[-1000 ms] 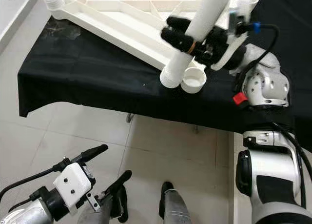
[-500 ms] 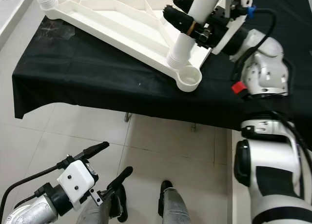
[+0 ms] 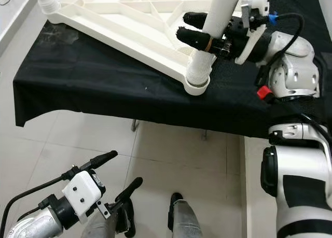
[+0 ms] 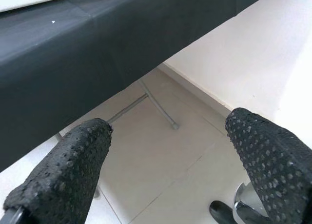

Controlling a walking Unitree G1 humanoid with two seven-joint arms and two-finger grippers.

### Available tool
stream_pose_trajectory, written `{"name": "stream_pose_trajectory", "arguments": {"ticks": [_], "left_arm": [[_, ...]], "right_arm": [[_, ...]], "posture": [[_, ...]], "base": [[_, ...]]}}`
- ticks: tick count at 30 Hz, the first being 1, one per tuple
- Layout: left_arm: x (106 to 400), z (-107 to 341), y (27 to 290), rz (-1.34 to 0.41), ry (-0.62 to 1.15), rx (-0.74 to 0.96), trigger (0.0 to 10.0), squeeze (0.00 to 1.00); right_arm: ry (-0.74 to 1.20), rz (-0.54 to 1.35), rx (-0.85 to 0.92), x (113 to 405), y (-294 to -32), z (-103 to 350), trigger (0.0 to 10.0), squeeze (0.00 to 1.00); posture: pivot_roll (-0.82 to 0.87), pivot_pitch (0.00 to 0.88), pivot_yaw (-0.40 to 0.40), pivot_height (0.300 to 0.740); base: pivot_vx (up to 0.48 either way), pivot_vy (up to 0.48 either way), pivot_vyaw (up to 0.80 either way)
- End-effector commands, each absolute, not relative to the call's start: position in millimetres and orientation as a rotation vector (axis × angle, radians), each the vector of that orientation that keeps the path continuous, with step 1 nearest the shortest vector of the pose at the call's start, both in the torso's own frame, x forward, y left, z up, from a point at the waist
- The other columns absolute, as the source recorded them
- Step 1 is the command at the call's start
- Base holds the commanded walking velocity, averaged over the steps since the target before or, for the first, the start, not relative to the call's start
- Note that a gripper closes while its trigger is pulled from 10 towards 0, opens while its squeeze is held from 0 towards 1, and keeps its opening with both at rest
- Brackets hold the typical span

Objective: Building children table

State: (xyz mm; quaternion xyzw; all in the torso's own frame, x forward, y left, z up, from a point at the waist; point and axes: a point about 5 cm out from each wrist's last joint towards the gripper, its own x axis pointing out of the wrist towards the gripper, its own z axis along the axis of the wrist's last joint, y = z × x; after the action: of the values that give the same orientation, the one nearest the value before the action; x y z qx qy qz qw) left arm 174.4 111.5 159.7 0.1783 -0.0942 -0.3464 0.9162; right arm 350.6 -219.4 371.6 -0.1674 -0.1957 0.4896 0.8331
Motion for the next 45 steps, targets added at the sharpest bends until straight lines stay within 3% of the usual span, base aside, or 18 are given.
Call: {"name": "stream_pose_trajectory", "arguments": {"ticks": [1, 10, 22, 29, 45], "left_arm": [[173, 151, 114, -0.712, -0.156, 0.374, 10.0, 0.00], [174, 151, 114, -0.711, -0.159, 0.376, 10.0, 0.00], [173, 151, 113, -0.708, -0.163, 0.372, 10.0, 0.00], [174, 151, 113, -0.706, -0.164, 0.369, 10.0, 0.00], [176, 150, 113, -0.707, -0.166, 0.371, 10.0, 0.00]], "right_arm": [[-0.347, 1.074, -0.332, 352, -221, 357, 10.0, 0.00], [-0.289, 1.233, -0.291, 346, -221, 348, 10.0, 0.00], [-0.221, 1.241, -0.278, 357, -213, 346, 10.0, 0.00], [-0.109, 1.422, -0.250, 352, -192, 327, 10.0, 0.00], [-0.134, 1.618, -0.277, 337, -168, 327, 10.0, 0.00]], "posture": [[0.08, 0.397, 0.036, 0.740], [0.08, 0.393, 0.036, 0.740], [0.07, 0.397, 0.028, 0.740], [0.06, 0.401, 0.024, 0.740], [0.06, 0.394, 0.029, 0.740]], "base": [[0.000, 0.000, 0.00], [0.000, 0.000, 0.00], [0.000, 0.000, 0.00], [0.000, 0.000, 0.00], [0.000, 0.000, 0.00]]}}
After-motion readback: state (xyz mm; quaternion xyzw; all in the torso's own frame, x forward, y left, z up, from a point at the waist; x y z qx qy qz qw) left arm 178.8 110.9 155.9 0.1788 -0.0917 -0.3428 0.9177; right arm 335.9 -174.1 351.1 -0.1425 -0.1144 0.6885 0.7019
